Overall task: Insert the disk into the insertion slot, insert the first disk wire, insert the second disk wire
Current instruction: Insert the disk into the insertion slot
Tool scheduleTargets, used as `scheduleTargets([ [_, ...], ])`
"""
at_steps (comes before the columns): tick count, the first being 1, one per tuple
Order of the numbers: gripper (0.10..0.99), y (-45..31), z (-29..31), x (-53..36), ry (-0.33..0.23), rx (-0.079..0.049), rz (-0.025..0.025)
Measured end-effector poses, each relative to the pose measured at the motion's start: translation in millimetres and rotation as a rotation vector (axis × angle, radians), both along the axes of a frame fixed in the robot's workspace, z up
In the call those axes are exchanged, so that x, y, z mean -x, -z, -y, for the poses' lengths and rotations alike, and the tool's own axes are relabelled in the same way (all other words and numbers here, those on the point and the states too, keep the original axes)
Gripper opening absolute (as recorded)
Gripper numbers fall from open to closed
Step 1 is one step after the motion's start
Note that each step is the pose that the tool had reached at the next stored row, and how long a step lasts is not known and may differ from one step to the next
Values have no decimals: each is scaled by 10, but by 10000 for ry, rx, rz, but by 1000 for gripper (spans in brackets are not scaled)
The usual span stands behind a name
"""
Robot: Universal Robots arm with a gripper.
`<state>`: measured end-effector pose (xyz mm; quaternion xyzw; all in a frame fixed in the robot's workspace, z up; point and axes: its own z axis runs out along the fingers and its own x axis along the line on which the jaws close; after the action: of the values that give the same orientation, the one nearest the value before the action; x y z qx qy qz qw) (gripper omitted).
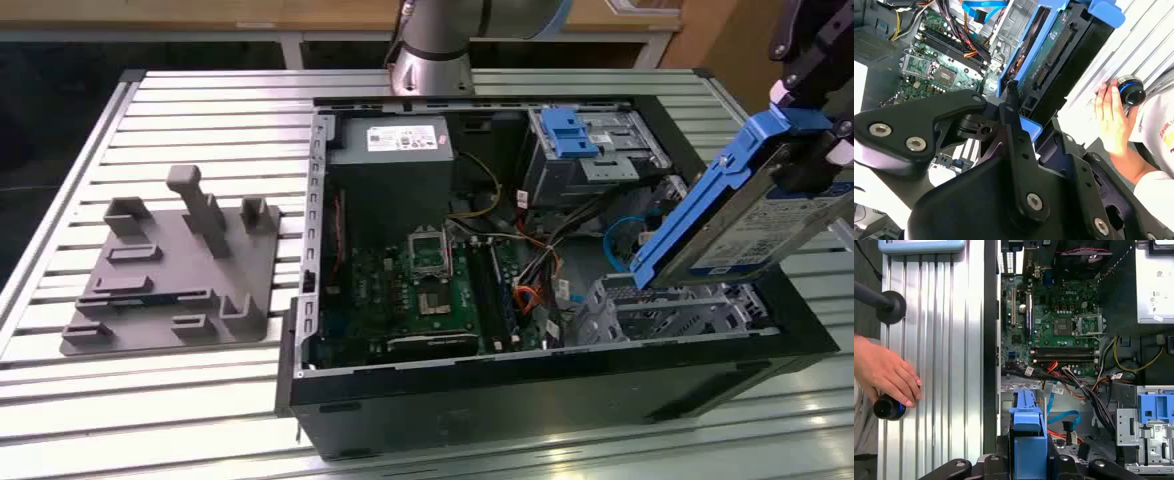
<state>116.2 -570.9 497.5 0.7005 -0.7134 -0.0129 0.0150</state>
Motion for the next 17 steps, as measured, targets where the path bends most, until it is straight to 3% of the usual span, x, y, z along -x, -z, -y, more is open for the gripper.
scheduleTargets([
  [13,365,-1,0,0,0,-4,0],
  [17,365,-1,0,2,-2,-192,8],
])
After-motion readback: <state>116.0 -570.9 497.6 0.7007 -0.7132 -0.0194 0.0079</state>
